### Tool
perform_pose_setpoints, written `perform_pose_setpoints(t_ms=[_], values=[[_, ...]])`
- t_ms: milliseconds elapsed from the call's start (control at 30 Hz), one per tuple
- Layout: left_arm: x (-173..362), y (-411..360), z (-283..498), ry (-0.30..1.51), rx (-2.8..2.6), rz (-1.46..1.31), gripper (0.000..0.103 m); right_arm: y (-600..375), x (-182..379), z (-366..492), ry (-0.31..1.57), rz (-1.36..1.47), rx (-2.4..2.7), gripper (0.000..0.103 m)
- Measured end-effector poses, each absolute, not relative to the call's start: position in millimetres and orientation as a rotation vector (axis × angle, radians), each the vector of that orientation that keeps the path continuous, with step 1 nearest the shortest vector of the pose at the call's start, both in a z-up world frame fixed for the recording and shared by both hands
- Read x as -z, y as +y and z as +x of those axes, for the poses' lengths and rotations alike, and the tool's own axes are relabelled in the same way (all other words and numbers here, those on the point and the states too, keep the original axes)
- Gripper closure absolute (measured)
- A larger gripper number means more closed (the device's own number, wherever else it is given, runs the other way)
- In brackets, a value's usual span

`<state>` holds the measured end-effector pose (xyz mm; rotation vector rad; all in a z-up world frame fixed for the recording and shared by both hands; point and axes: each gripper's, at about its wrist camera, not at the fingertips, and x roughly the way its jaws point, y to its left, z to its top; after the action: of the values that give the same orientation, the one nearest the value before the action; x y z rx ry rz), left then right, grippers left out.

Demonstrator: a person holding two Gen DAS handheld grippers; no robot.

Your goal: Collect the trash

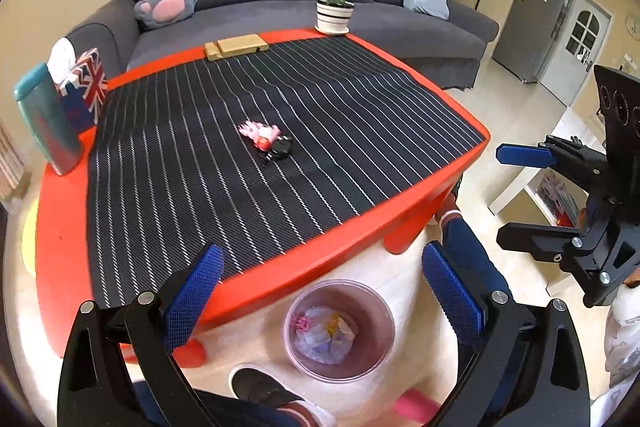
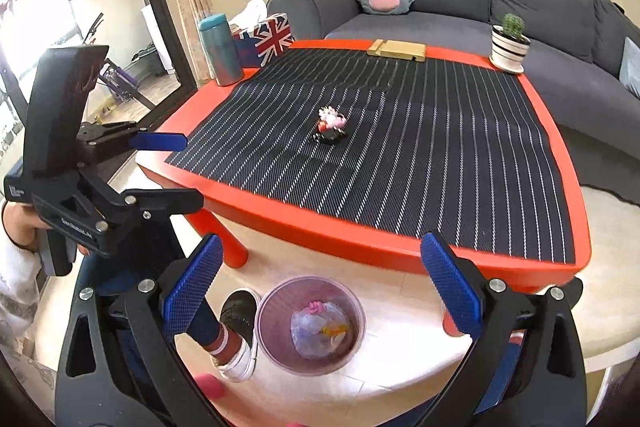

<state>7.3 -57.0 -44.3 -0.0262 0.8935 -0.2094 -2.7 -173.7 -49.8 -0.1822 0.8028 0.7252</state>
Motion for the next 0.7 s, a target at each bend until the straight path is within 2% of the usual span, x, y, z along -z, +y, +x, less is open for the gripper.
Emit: perform_pose_setpoints(t_ms=[700], values=[[30,15,51,0.871,0.171,0.012,0.007,-67,57,92,0.849,-0.409,-0.806,0.006]])
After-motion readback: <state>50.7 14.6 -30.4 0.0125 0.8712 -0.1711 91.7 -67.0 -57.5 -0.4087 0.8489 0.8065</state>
